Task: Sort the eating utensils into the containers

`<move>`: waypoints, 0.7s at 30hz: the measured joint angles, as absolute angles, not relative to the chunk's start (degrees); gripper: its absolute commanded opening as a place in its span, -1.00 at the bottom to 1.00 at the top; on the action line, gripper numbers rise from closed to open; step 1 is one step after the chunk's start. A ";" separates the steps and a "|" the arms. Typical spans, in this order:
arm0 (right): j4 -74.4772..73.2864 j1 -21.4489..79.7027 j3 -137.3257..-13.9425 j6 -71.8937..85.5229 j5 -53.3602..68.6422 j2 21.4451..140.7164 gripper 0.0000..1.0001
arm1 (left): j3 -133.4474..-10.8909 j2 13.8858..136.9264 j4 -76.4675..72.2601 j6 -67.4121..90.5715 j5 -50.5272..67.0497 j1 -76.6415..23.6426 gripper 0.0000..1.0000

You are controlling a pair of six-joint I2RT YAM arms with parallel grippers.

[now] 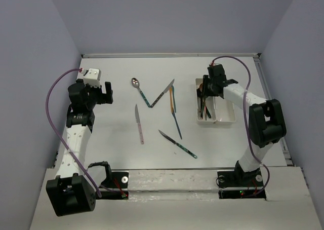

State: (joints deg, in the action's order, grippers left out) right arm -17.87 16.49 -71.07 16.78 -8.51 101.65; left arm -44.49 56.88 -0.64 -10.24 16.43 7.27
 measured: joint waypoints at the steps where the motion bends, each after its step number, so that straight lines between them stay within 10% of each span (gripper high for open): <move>1: -18.39 16.62 -71.05 16.67 -8.64 100.90 0.08 | -44.49 56.88 -0.64 -10.24 16.51 7.27 0.98; 12: -21.71 44.58 -68.03 10.28 -9.82 80.86 0.36 | -44.47 56.45 -0.62 -10.28 16.53 7.73 0.98; 21: -27.38 59.83 -56.34 16.27 -7.84 93.23 0.43 | -44.47 55.88 -0.62 -10.28 16.62 8.01 0.98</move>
State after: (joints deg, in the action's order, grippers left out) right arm -27.38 59.83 -56.34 16.27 -7.84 93.23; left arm -44.47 55.88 -0.62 -10.28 16.62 8.01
